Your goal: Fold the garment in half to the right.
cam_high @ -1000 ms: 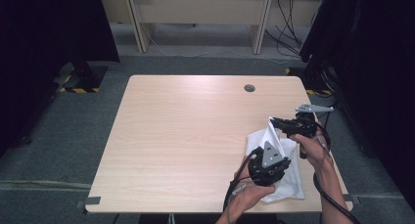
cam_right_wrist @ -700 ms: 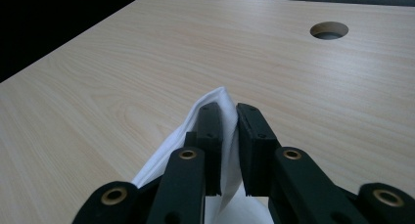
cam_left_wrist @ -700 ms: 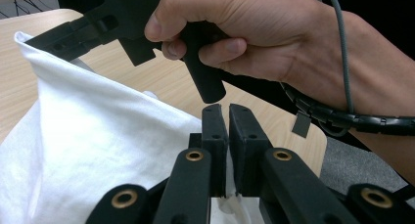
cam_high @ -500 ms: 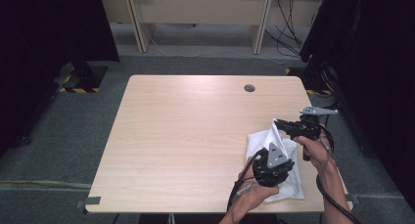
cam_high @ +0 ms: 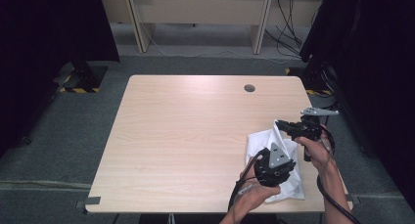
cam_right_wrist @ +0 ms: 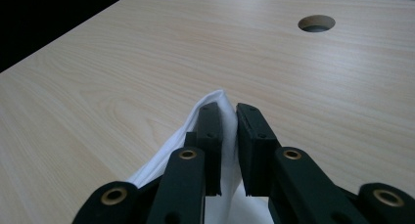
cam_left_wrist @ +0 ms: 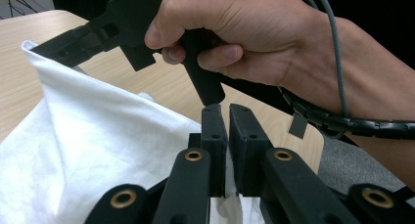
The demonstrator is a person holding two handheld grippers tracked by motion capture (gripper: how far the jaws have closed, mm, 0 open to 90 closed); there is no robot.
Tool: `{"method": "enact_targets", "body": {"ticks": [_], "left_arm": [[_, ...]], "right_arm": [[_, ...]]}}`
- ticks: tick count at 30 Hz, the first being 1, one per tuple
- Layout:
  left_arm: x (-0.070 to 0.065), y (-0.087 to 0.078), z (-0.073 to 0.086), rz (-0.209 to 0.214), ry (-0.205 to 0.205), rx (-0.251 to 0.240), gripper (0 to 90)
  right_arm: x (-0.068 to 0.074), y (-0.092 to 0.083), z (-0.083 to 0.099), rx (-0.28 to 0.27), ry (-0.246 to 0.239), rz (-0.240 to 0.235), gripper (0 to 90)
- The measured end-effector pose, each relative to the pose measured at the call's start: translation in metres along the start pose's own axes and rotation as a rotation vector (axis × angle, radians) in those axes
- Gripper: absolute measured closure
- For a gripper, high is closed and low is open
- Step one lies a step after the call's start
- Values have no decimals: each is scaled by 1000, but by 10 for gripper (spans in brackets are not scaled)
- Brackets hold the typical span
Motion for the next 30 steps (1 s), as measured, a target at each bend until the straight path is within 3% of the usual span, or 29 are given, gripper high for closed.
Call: {"method": "enact_targets", "body": {"ticks": [8, 12, 17, 23, 24, 25, 26, 27, 29, 30], "left_arm": [[-4, 13, 4, 25, 2, 21, 825], [-8, 21, 8, 35, 5, 34, 777], [-5, 19, 9, 30, 18, 30, 704], [13, 6, 10, -25, 9, 10, 560], [28, -3, 17, -62, -3, 21, 547], [28, -3, 17, -62, -3, 21, 506], [28, -3, 17, -62, -3, 21, 506], [38, -9, 25, -82, -12, 26, 506], [38, -9, 25, -82, -12, 26, 496], [47, -16, 33, -103, -25, 36, 496]], "right_arm": [[-12, -4, 10, 9, 26, 29, 808], [-19, -4, 17, 21, 38, 48, 798], [-24, -5, 21, 24, 44, 65, 739], [-29, -11, 23, 33, 37, 117, 677], [-29, -13, 23, 32, 35, 121, 675], [-29, -13, 23, 32, 35, 121, 675], [-31, -17, 24, 27, 40, 130, 675], [-31, -17, 24, 27, 40, 130, 675], [-32, -20, 25, 19, 45, 133, 675], [-32, -20, 25, 19, 45, 133, 675]]}}
Point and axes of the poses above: each handheld gripper's, and its own axes: y roughly forward along the jaws, z roughly out of its underside, x roughly to its left, the point moved 8 cm from there along y, roughly forward along the jaws, and after that the axes turned 3 degrees about x, right-handed, at the moved point
